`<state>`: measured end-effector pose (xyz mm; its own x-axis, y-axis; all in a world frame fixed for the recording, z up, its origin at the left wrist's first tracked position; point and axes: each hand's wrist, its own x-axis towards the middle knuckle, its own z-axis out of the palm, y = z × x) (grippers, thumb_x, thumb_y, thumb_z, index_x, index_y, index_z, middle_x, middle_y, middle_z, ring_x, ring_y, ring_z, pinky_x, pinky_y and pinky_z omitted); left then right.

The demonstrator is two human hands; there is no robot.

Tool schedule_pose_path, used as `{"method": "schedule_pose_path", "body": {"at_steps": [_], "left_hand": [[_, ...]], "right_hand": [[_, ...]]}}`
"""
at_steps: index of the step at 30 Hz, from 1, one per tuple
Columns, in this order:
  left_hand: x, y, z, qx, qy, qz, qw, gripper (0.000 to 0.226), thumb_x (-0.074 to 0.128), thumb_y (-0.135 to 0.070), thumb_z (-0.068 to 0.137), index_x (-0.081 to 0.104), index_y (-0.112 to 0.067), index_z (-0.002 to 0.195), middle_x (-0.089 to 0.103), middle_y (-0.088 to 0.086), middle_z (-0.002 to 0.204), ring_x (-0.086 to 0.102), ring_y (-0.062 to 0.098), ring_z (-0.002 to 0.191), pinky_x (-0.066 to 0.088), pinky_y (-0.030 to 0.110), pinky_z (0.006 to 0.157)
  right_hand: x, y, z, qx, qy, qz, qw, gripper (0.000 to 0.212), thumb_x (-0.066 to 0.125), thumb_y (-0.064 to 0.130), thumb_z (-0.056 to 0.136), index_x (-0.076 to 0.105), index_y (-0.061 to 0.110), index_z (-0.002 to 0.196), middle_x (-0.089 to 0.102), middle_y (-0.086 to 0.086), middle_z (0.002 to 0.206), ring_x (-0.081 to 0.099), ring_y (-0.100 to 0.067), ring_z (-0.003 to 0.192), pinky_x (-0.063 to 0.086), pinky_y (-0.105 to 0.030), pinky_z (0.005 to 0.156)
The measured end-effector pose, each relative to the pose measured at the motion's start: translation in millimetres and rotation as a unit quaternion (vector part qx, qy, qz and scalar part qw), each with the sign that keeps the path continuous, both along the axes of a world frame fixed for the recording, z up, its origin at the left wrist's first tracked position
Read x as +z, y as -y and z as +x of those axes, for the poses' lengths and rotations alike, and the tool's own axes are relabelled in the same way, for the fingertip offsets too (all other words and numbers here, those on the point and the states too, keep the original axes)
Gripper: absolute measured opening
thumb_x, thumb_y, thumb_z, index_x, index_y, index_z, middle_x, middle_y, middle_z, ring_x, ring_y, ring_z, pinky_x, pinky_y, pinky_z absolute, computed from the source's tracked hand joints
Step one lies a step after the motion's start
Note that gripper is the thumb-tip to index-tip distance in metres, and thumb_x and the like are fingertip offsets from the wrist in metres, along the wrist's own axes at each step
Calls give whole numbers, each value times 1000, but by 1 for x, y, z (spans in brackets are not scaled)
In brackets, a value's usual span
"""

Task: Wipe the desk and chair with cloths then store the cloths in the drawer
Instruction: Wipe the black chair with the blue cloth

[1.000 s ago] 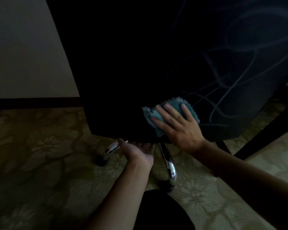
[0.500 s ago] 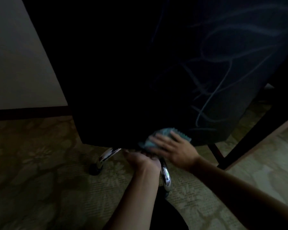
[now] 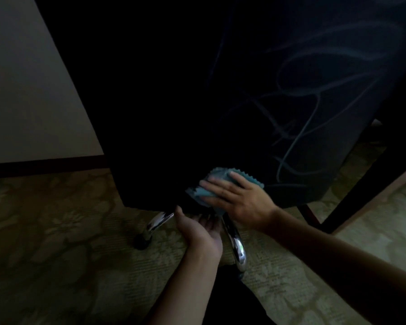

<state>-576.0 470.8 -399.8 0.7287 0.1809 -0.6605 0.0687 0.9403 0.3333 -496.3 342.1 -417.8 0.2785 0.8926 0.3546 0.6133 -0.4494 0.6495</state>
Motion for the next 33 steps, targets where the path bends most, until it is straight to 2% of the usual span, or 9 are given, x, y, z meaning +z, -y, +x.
{"method": "schedule_pose_path", "body": {"at_steps": [3,6,9,12,15,19,23,28,33], "left_hand": [[10,-11,-20,-40,7,73,997,53,40,-48,100,54,-6,130,59,12,119,57,27,109,45,38,98],[30,-12,-41,-42,102,322,940,23,46,-37,99,64,-33,113,65,-10,126,59,12,120,47,24,94],[36,-22,-46,-83,247,664,701,40,46,-54,92,48,-49,131,44,-31,144,38,-7,136,34,14,106],[45,-41,-24,-97,284,869,393,60,38,-51,98,35,-23,151,21,-4,163,15,8,150,16,17,118],[87,-49,-1,-58,329,904,268,64,46,-37,97,34,-3,150,17,12,163,11,21,152,18,30,122],[94,-44,5,-51,310,929,193,64,47,-36,97,34,0,149,19,17,161,13,29,151,22,38,121],[63,-55,-9,-109,250,958,84,72,50,-47,90,41,-3,146,23,15,160,24,32,148,28,41,113],[165,-57,14,2,285,947,147,66,50,-34,94,35,1,148,25,17,159,18,28,150,20,34,121],[156,-65,13,-15,294,941,164,60,47,-36,95,41,-6,147,28,9,160,26,23,148,31,33,115]], "right_hand": [[53,-14,4,14,15,145,989,55,55,23,96,41,22,149,30,-7,158,25,-21,147,13,-47,121],[70,-27,5,-12,34,262,964,50,47,27,99,41,20,149,30,-10,158,23,-24,148,14,-52,120],[36,-27,4,-34,27,182,982,63,52,32,93,31,19,151,10,-8,165,7,-22,152,4,-47,122],[56,-20,10,-16,53,158,986,63,46,34,93,28,17,151,9,-7,165,3,-19,152,2,-44,122],[130,-27,21,-11,94,275,957,57,38,38,101,22,17,152,13,-1,163,1,-19,152,2,-47,122],[123,-42,21,-27,92,322,942,60,34,37,105,11,17,157,-6,-2,165,0,-21,152,1,-49,122],[95,-20,17,-37,101,128,986,75,42,39,91,11,18,157,-9,-6,165,-5,-21,152,-5,-46,122],[225,-35,30,8,133,258,957,59,45,35,99,26,16,151,21,-8,158,3,-19,151,2,-49,122],[192,-49,25,-22,111,265,958,65,44,37,96,20,16,153,-6,-5,165,1,-21,152,-2,-47,123]]}}
